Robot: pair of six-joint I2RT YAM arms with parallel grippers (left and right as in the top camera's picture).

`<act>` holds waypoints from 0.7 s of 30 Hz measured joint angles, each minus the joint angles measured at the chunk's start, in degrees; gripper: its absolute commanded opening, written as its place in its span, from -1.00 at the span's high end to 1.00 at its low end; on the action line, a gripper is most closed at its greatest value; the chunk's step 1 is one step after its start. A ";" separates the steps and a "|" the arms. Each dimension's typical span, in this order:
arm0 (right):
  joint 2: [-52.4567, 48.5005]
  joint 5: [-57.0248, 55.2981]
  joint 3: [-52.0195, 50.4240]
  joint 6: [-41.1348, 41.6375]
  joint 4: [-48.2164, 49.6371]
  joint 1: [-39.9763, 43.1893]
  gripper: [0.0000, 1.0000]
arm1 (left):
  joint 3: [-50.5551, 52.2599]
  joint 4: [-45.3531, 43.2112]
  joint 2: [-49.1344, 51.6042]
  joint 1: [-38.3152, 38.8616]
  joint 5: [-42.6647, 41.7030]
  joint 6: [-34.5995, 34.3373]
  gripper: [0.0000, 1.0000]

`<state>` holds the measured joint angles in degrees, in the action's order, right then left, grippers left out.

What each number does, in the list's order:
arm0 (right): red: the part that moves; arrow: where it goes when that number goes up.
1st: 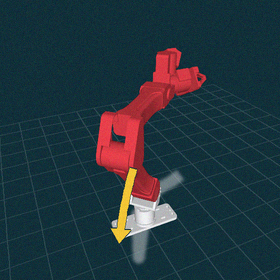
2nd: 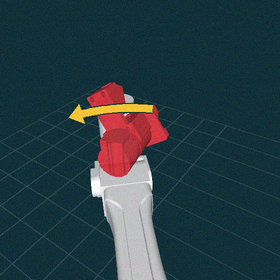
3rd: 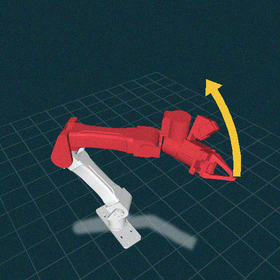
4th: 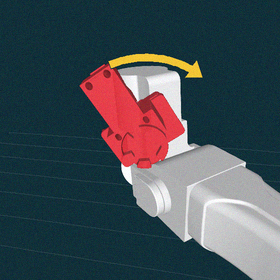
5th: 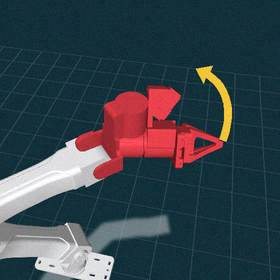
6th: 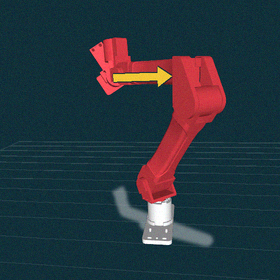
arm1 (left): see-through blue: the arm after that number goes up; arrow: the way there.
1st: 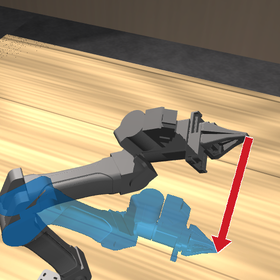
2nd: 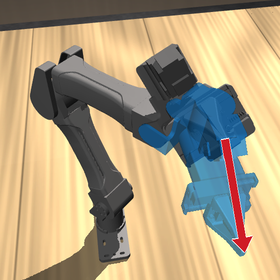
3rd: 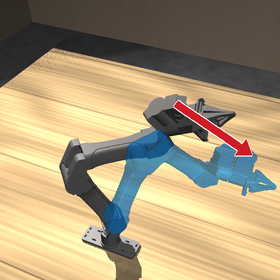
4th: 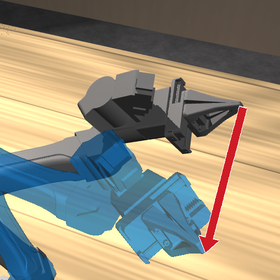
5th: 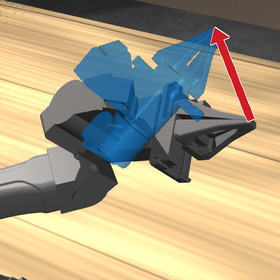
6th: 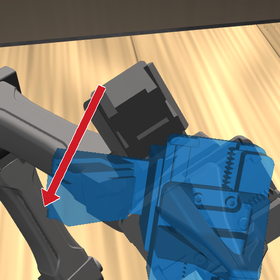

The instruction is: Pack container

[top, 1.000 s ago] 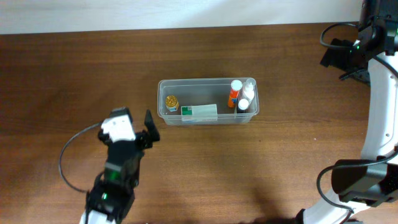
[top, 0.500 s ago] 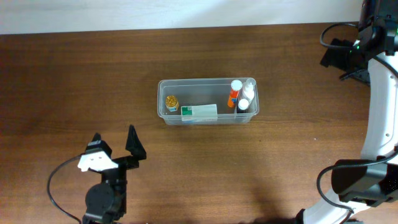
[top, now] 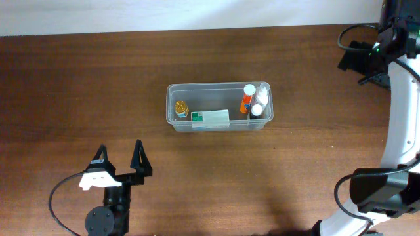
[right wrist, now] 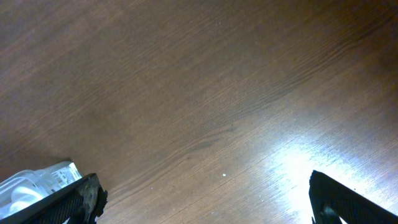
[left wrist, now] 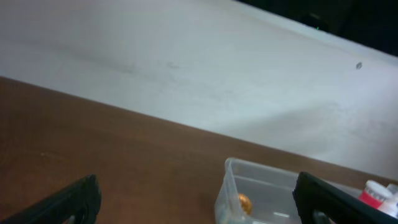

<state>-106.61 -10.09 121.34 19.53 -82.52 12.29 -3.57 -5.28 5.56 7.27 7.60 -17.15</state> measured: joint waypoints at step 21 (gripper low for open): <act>0.00 0.00 0.00 0.02 0.00 0.00 -0.97 | 2.36 10.21 -4.72 -8.11 -2.60 0.07 -0.99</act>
<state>-106.61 -10.09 121.34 19.55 -82.52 12.29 -1.21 4.93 0.84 -0.84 4.99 -17.08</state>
